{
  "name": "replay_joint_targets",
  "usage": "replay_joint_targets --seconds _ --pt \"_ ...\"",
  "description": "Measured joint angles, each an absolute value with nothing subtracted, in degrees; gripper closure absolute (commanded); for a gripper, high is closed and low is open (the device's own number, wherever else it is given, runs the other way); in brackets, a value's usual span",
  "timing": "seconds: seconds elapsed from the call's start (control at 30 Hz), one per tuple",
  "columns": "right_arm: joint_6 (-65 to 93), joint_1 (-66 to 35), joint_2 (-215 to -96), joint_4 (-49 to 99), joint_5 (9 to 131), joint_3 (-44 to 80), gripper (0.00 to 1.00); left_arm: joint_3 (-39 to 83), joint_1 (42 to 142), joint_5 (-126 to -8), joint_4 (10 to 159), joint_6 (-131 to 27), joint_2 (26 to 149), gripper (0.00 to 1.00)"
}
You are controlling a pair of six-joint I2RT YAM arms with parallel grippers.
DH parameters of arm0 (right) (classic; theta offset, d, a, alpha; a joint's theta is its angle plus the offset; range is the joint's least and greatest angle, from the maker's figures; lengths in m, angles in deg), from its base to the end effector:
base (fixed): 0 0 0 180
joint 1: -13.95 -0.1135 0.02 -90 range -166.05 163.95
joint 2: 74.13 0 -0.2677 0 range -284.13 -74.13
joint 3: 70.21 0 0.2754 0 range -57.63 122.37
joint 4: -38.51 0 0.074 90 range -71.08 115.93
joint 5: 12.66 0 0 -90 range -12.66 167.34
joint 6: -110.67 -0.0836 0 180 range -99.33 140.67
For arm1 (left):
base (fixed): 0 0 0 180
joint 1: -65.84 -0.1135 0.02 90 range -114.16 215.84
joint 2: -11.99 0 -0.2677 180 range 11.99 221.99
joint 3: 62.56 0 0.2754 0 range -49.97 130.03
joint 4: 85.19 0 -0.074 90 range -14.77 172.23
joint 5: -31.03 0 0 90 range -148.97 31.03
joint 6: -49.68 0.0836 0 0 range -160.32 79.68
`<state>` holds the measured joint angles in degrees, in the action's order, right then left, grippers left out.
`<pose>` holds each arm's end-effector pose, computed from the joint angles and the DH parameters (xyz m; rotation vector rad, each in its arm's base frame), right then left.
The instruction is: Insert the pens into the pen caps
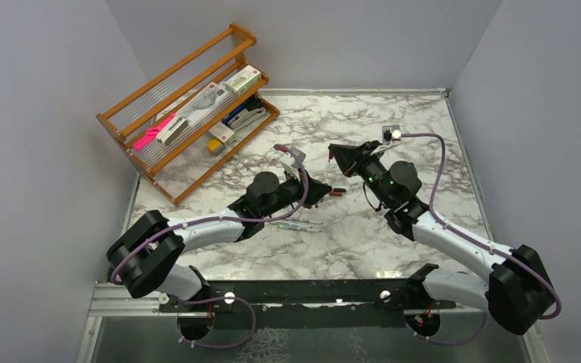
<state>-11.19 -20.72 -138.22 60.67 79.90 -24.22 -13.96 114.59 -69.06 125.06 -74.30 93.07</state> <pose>0.2669 0.1801 0.2799 -0.0008 1.5674 0.8934 0.2310 -0.2856 0.2240 0.3732 1.7207 -1.2314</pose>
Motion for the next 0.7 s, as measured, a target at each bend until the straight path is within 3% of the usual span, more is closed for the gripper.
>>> replay_joint_targets --seconds 0.7 --pt "-10.53 -20.72 -138.2 60.64 79.29 -24.22 0.98 -13.96 114.59 -69.06 125.1 -74.28 93.18 1.0"
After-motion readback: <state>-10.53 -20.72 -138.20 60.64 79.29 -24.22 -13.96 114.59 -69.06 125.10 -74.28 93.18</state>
